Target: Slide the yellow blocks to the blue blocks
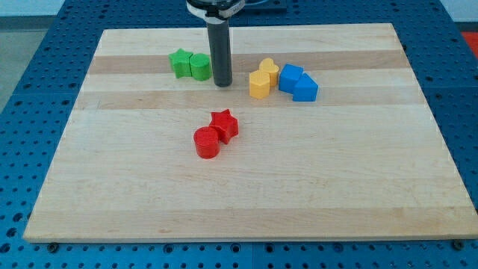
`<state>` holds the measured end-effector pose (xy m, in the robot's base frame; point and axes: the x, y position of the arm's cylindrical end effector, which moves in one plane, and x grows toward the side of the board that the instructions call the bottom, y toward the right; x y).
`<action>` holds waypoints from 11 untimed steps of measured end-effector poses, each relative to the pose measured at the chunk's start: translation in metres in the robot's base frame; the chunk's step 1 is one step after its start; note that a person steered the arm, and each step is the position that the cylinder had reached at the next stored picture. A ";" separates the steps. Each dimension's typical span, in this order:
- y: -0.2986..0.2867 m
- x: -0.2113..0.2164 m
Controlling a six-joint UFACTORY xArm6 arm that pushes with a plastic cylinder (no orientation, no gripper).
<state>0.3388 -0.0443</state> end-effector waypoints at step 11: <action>0.090 -0.045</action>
